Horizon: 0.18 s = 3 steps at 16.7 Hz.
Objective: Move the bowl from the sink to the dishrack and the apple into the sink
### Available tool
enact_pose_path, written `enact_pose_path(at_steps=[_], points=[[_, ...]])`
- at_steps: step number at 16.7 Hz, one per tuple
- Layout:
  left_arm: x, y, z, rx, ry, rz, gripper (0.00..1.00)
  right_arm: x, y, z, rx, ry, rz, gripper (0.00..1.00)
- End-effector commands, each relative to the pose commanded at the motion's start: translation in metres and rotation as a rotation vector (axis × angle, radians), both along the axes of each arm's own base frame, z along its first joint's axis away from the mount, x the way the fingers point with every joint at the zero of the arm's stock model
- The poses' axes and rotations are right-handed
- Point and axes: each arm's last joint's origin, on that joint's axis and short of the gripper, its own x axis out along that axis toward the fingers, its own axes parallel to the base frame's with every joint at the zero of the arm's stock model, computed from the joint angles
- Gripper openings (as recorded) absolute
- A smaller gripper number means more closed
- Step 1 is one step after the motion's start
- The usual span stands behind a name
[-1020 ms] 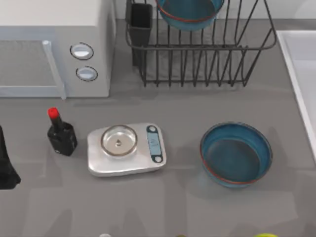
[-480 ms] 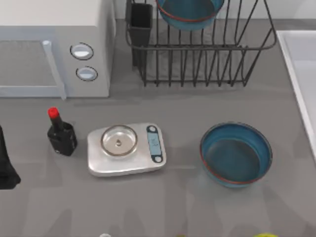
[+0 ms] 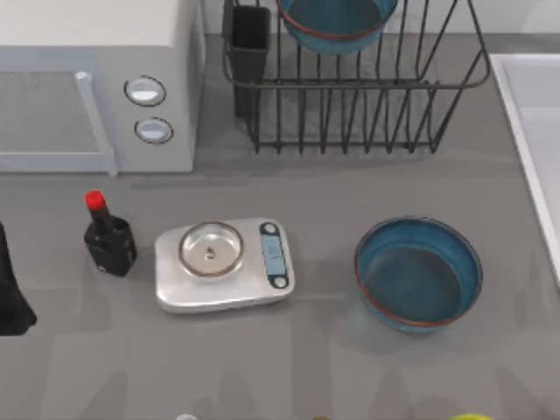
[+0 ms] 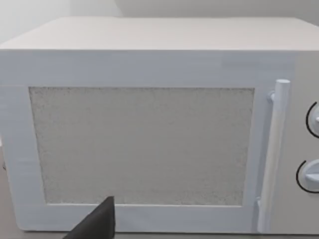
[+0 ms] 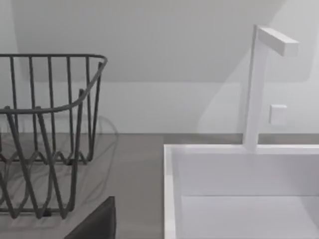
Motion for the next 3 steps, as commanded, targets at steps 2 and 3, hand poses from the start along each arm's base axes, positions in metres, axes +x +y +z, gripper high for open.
enact_pose_path(at_steps=[2, 3], points=[[0.0, 0.0, 0.0, 0.0, 0.0, 0.0, 1.0, -0.0012, 0.0007, -0.0027, 0.0, 0.006, 0.001, 1.0], [0.0, 0.0, 0.0, 0.0, 0.0, 0.0, 1.0, -0.0012, 0.0007, -0.0027, 0.0, 0.006, 0.001, 1.0]])
